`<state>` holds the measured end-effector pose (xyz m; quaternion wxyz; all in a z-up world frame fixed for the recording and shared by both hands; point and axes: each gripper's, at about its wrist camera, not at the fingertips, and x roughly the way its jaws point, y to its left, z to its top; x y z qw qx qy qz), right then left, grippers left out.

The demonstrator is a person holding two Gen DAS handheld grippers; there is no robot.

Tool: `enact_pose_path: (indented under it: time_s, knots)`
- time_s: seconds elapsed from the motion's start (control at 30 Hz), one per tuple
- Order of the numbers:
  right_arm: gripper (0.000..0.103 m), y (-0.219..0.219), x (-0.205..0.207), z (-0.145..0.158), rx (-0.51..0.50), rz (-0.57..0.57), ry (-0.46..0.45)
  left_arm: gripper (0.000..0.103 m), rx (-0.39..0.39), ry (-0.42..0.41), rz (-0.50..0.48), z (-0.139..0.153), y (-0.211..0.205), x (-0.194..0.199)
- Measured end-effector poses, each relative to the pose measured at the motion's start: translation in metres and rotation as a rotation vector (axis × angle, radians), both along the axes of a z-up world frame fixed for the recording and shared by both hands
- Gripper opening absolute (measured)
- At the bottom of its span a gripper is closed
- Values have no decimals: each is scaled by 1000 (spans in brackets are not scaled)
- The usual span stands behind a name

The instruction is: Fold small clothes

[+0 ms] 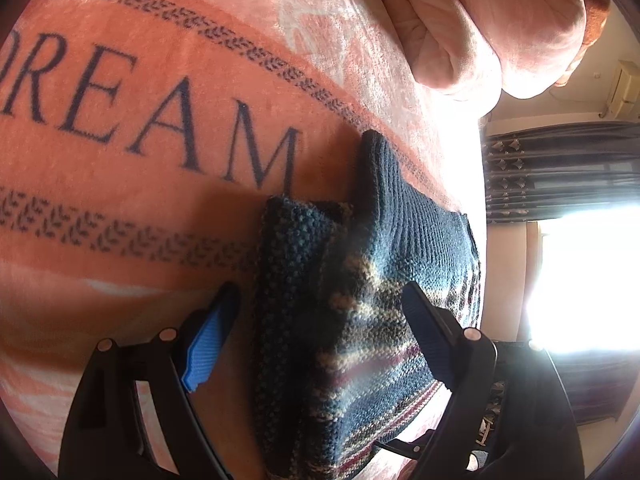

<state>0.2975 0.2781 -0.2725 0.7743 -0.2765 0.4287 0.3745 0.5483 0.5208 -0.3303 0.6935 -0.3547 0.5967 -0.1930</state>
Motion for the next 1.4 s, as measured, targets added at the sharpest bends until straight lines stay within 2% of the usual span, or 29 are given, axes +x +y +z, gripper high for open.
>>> enact_pose_path:
  time_s: [0.17,0.23,0.3,0.6,0.67,0.7,0.73,0.93,1.0,1.1,1.4]
  knots:
    - [73,25,-8,-8,-28,17,-102,81,9,-1,-25,1,-5,5]
    - [73,35,-10,-11,-33,16,-140,72,5,4,-41,1,-8,7]
    - [73,44,-11,-13,-34,14,-177,69,6,7,-58,1,-13,9]
    - [74,78,-26,-19,-91,39,-403,68,10,27,-50,-2,-17,19]
    - [74,82,-31,-21,-105,48,-441,62,27,35,-52,-2,-17,20]
    - [74,84,-33,-21,-108,50,-453,52,36,42,-52,-3,-15,22]
    - [73,85,-34,-21,-107,53,-461,44,37,51,-45,-4,-13,22]
    - [51,91,-32,-23,-91,32,-428,30,35,59,-21,-4,-12,20]
    - [41,90,-31,-20,-90,18,-418,28,41,60,-23,-1,-13,20]
    - [32,87,-26,-14,-78,5,-396,24,48,62,-25,4,-13,20]
    - [19,76,-20,6,-18,-35,-357,21,69,62,-23,19,-17,18]
